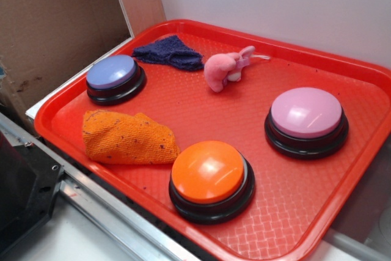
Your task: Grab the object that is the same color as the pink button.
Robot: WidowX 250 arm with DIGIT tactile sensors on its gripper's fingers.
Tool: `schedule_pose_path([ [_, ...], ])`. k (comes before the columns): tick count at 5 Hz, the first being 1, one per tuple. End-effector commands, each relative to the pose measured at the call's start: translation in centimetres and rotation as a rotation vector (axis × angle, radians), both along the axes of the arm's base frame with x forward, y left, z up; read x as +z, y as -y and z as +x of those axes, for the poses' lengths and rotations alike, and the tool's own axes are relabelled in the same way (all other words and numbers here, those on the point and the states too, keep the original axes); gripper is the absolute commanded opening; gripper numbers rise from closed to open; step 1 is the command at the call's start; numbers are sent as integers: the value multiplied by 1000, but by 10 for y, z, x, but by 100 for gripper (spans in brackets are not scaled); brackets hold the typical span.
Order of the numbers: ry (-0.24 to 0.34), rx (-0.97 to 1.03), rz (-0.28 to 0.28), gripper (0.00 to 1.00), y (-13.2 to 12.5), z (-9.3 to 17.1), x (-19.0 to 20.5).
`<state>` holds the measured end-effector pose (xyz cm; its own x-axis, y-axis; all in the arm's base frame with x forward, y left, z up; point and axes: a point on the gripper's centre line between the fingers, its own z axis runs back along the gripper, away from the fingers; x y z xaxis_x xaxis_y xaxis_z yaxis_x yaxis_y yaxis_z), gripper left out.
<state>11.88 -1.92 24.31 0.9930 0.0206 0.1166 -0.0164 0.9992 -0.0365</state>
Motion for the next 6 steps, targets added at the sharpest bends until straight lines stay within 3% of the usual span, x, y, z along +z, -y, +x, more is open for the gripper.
schedule_pose_path([
  [1,0,0,0,100,0,0,0],
  [2,-28,73,-32,100,-11,38,0],
  [4,-60,79,-48,100,-33,91,-28],
  [5,-97,65,-51,100,-33,110,-39],
  [6,-97,65,-51,100,-33,110,-39],
])
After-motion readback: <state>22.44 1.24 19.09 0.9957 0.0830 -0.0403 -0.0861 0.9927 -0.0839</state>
